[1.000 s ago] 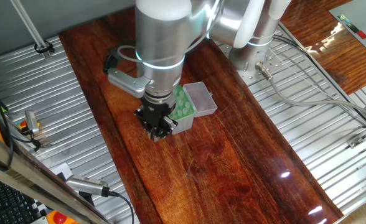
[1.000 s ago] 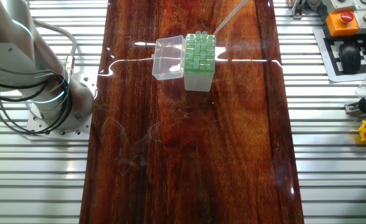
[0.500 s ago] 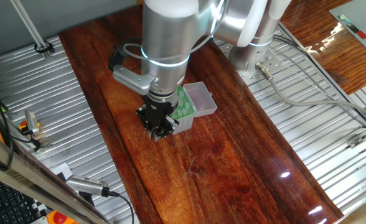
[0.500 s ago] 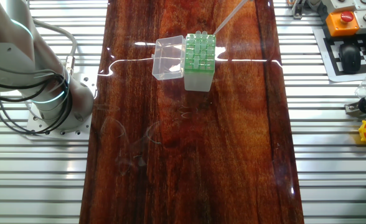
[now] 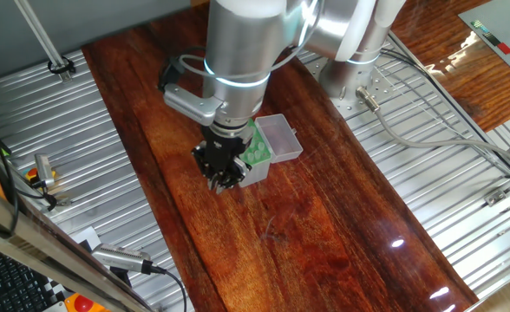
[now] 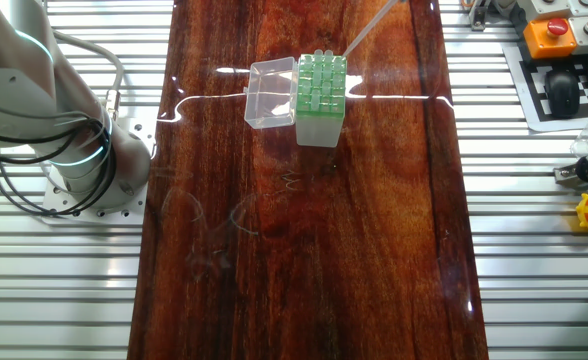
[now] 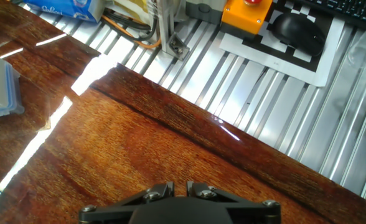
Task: Insert a large pipette tip into the holder for large pipette tips
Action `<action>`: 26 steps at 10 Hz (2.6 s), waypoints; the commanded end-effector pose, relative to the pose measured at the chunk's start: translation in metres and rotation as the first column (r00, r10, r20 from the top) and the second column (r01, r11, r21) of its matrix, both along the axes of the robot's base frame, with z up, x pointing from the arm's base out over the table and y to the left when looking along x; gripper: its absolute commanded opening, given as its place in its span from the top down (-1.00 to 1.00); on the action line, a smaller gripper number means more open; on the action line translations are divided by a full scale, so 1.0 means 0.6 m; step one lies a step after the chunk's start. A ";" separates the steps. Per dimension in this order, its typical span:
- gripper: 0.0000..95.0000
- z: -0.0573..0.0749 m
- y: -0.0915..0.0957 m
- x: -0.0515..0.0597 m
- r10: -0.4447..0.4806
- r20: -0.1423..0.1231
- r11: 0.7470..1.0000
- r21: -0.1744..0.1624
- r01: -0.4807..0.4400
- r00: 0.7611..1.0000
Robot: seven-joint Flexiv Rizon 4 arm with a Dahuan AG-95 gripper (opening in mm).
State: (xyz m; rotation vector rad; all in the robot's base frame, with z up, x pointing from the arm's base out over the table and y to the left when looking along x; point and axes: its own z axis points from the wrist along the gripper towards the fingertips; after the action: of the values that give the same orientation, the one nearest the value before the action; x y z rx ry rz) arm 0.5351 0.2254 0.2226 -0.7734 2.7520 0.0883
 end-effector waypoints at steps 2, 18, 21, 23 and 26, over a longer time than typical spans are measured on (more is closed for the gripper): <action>1.00 -0.003 -0.002 -0.004 -0.004 0.023 1.000 0.006 0.004 1.000; 1.00 0.000 -0.021 -0.024 0.005 0.018 1.000 -0.002 -0.005 1.000; 0.20 0.000 -0.021 -0.024 -0.006 0.012 1.000 -0.001 0.006 1.000; -0.20 0.000 -0.021 -0.024 -0.006 0.008 1.000 -0.003 0.006 1.000; -0.20 0.000 -0.021 -0.024 -0.001 0.005 1.000 -0.004 0.001 1.000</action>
State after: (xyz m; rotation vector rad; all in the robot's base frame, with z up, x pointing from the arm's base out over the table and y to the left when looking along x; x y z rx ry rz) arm 0.5214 0.2129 0.2225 -0.7705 2.7456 0.0789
